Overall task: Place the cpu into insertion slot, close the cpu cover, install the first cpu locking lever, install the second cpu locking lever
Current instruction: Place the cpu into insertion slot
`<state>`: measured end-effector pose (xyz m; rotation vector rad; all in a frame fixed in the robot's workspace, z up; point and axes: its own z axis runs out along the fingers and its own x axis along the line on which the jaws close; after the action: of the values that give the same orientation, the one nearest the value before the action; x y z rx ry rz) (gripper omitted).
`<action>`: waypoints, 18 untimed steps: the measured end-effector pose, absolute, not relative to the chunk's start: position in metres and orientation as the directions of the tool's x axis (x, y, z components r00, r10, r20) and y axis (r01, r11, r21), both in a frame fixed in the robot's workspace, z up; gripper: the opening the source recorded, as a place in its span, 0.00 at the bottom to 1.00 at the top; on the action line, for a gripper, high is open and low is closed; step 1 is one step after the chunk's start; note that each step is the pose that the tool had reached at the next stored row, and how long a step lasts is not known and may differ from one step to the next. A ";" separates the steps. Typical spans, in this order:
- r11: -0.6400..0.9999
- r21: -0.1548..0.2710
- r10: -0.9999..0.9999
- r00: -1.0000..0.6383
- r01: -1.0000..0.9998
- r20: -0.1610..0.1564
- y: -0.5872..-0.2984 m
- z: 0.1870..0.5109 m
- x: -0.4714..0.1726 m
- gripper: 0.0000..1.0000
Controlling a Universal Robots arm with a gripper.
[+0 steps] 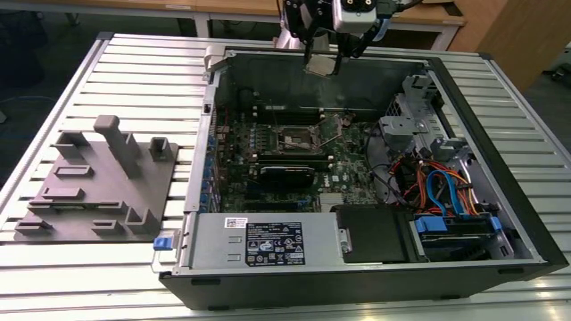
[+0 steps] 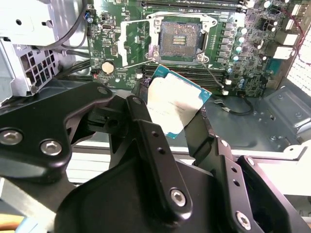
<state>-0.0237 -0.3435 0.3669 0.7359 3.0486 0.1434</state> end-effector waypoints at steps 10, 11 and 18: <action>0.867 0.089 0.491 -0.871 0.490 0.019 -0.344 0.367 -0.024 0.54; 0.865 0.089 0.494 -0.869 0.494 0.019 -0.344 0.367 -0.024 0.54; 0.859 0.089 0.505 -0.863 0.504 0.019 -0.343 0.367 -0.024 0.54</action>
<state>-0.0238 -0.3435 0.3667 0.8206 3.0242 0.1432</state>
